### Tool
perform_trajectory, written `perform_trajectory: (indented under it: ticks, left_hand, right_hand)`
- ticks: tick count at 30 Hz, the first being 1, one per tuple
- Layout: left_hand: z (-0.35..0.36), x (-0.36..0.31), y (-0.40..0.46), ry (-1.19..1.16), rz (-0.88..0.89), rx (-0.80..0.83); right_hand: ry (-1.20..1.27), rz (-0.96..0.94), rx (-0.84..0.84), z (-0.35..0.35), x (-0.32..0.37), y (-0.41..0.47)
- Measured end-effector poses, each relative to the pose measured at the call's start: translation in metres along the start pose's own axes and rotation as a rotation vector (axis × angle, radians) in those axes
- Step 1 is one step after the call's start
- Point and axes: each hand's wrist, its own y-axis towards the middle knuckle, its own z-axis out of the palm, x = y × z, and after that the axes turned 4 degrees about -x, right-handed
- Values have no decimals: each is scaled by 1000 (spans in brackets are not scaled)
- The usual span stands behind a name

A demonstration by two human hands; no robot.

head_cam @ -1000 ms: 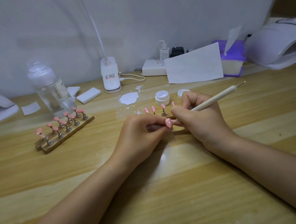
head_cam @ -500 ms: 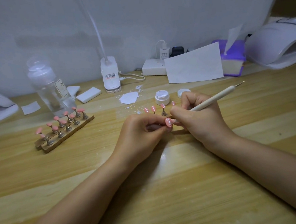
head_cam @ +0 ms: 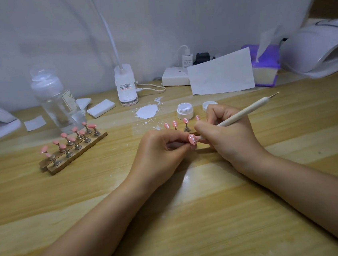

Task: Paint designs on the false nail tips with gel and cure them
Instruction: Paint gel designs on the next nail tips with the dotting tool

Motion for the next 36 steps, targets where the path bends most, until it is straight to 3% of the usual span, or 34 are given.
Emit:
perform_trajectory:
  ticks: [36]
  left_hand:
    - [0, -2, 0, 7, -13, 3]
  right_hand:
    - [-40, 6, -37, 1, 1, -1]
